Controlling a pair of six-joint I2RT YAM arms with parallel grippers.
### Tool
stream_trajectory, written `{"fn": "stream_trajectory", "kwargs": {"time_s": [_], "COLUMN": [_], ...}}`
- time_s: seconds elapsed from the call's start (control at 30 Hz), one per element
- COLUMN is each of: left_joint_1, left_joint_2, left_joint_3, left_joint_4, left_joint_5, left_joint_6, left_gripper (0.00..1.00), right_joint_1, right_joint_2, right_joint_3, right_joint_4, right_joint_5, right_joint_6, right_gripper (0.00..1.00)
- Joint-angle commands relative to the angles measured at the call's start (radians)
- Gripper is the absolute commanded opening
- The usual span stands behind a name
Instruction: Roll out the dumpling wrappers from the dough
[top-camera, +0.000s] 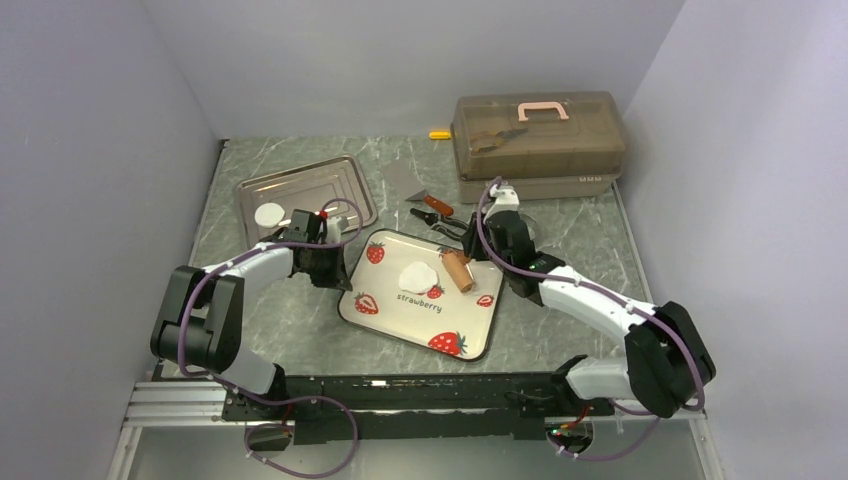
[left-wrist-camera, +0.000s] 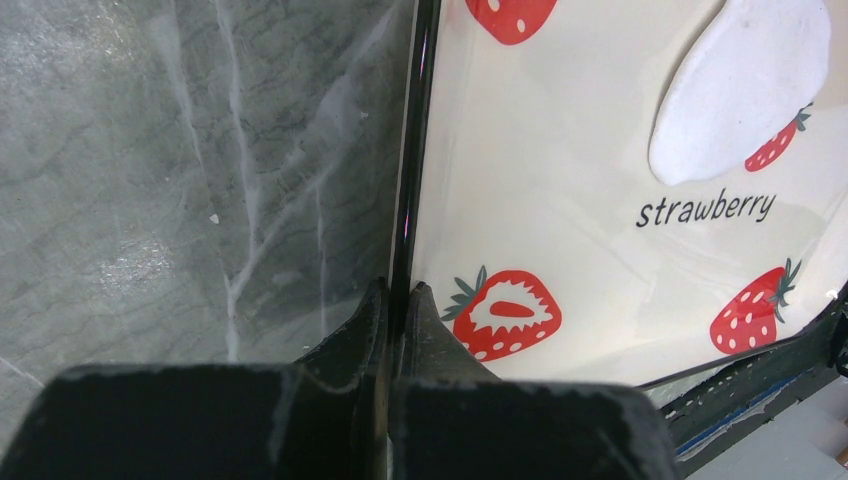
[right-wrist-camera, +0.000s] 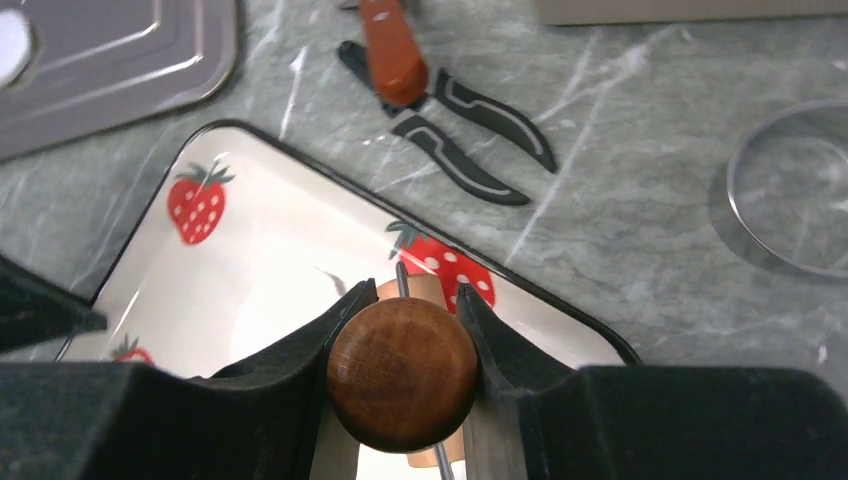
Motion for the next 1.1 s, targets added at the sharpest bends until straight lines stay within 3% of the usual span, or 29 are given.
{"fn": "stream_trajectory", "kwargs": {"time_s": [0.0, 0.07, 0.3, 0.57, 0.77, 1.07], "left_joint_1": [0.014, 0.014, 0.014, 0.014, 0.014, 0.016], "left_joint_2": [-0.016, -0.016, -0.028, -0.016, -0.009, -0.018], "left_joint_3": [0.003, 0.003, -0.003, 0.004, 0.005, 0.001], "left_joint_4": [0.021, 0.02, 0.022, 0.018, 0.022, 0.025], "left_joint_5": [-0.049, -0.05, -0.053, -0.049, -0.041, -0.041], "left_joint_6": [0.0, 0.0, 0.002, 0.002, 0.001, 0.001], "left_gripper": [0.0, 0.0, 0.0, 0.0, 0.0, 0.0], "right_joint_1": [0.004, 0.022, 0.034, 0.16, 0.27, 0.214], "right_joint_2": [-0.005, 0.007, 0.113, 0.238, 0.202, 0.171], "right_joint_3": [0.144, 0.16, 0.112, 0.006, -0.038, 0.342], "right_joint_4": [-0.05, 0.019, 0.152, 0.071, 0.077, -0.006], "right_joint_5": [-0.255, -0.353, -0.468, -0.407, -0.44, -0.561], "right_joint_6": [-0.163, -0.168, -0.125, -0.193, -0.133, -0.214], "right_gripper": [0.0, 0.0, 0.0, 0.0, 0.0, 0.0]}}
